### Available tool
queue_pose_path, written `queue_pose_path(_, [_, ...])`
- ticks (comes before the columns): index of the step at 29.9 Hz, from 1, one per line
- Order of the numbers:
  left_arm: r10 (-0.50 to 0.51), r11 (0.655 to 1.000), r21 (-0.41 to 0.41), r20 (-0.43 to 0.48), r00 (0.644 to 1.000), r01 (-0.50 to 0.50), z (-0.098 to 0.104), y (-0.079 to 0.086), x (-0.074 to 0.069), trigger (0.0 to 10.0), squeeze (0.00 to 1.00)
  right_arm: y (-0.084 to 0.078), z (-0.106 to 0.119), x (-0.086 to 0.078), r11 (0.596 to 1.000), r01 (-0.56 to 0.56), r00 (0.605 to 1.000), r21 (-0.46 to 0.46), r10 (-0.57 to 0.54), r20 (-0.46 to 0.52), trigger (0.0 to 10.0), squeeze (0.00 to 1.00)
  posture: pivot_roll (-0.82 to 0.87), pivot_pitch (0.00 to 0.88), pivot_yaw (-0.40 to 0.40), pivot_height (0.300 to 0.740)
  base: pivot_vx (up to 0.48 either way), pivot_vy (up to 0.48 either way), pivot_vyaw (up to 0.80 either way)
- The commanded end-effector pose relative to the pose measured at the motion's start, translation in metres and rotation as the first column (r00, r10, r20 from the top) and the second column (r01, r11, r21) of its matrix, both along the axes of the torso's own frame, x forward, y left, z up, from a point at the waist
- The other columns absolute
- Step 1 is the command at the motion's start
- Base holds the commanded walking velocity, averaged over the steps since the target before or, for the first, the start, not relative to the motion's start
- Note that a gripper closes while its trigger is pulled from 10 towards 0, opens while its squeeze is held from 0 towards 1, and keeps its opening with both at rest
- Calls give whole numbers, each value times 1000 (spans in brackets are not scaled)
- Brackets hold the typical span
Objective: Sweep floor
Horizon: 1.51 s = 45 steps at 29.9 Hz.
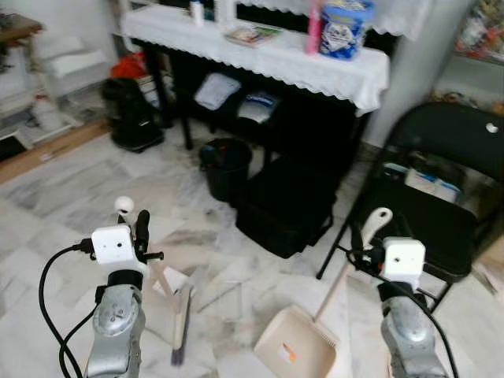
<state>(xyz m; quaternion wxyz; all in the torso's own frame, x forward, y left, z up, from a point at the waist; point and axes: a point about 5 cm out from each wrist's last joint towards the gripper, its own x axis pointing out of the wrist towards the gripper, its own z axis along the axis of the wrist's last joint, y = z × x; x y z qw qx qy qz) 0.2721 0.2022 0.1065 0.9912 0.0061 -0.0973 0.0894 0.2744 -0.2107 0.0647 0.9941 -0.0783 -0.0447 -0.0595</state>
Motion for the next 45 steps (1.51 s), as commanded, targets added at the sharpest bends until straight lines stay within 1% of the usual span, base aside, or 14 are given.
queue_pose_path(1, [0,1000,22,18,1000,0,3,1,2,10000,0,7,4,3,1000,-19,1000,14,19,17,10000,0,-33,0,-48,740,0,0,800])
queue_pose_path(10, [2,1000,26,13,1000,-3,2,2,5,10000,0,9,9,8,1000,-22,999,17,22,27,10000,0,-41,0,-53,740,0,0,690])
queue_pose_path(14, [23,999,28,8,1000,-23,2,5,7,10000,0,9,11,10,1000,-26,999,15,25,30,10000,0,-40,0,-66,740,0,0,603])
queue_pose_path(21, [32,999,22,0,999,-32,-1,4,5,10000,0,8,14,12,1000,-26,999,16,25,36,10000,0,-45,0,-68,740,0,0,600])
queue_pose_path(25, [28,999,18,-7,1000,-28,-3,2,4,10000,0,11,14,12,999,-32,999,25,31,36,10000,0,-49,0,-67,740,0,0,563])
queue_pose_path(31, [21,1000,23,-13,1000,-21,-4,1,4,10000,0,10,14,13,999,-25,999,38,24,31,10000,0,-52,0,-64,740,0,0,0])
queue_pose_path(36, [23,999,43,-19,1000,-22,-4,4,3,10000,0,8,13,12,998,-6,1000,63,5,22,10000,0,-50,0,-61,740,0,0,0])
queue_pose_path(45, [22,999,50,-19,1000,-21,-3,5,3,10000,0,7,10,13,996,11,1000,87,-12,6,10000,0,-48,0,-58,740,0,-265,0])
